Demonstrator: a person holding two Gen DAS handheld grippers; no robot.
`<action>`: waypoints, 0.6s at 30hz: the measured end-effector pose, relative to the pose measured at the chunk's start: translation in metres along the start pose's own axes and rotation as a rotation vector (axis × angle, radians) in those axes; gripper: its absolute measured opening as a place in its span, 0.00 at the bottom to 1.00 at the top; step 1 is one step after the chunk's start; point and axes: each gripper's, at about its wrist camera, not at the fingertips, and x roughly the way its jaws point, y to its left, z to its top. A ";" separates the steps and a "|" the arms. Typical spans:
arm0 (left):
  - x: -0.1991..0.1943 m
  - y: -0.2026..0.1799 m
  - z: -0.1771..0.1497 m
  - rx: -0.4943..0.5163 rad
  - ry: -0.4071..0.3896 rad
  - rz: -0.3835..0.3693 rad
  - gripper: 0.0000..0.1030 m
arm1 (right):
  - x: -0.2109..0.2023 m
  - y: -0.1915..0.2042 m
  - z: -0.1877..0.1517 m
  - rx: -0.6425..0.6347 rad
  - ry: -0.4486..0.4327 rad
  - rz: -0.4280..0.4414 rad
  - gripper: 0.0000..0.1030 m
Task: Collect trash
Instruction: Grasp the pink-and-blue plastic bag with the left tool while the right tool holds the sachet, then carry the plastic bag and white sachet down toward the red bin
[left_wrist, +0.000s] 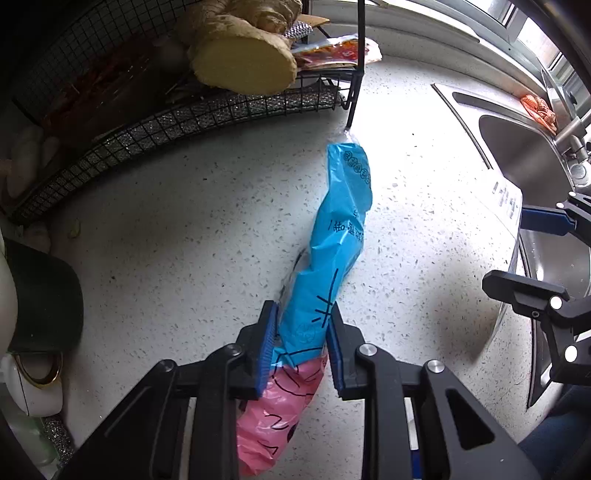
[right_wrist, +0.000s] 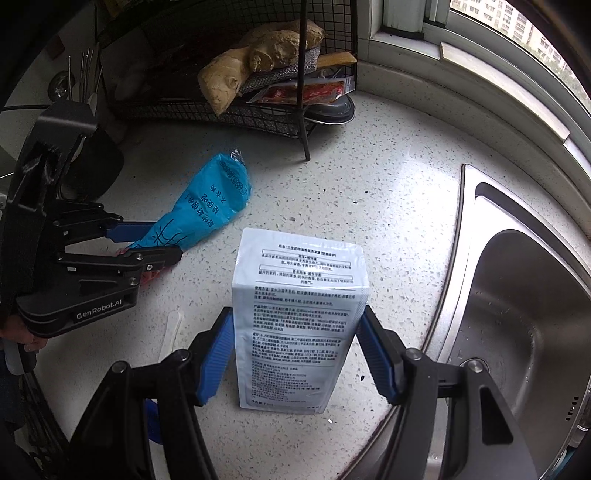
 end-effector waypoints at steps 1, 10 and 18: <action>-0.003 -0.001 -0.003 0.002 -0.004 -0.003 0.20 | -0.010 0.001 -0.004 0.000 -0.004 -0.001 0.61; -0.058 -0.028 -0.022 0.014 -0.096 -0.001 0.18 | -0.054 0.009 -0.023 -0.014 -0.078 -0.005 0.61; -0.105 -0.069 -0.062 0.059 -0.145 0.008 0.18 | -0.094 0.008 -0.057 -0.024 -0.149 -0.022 0.61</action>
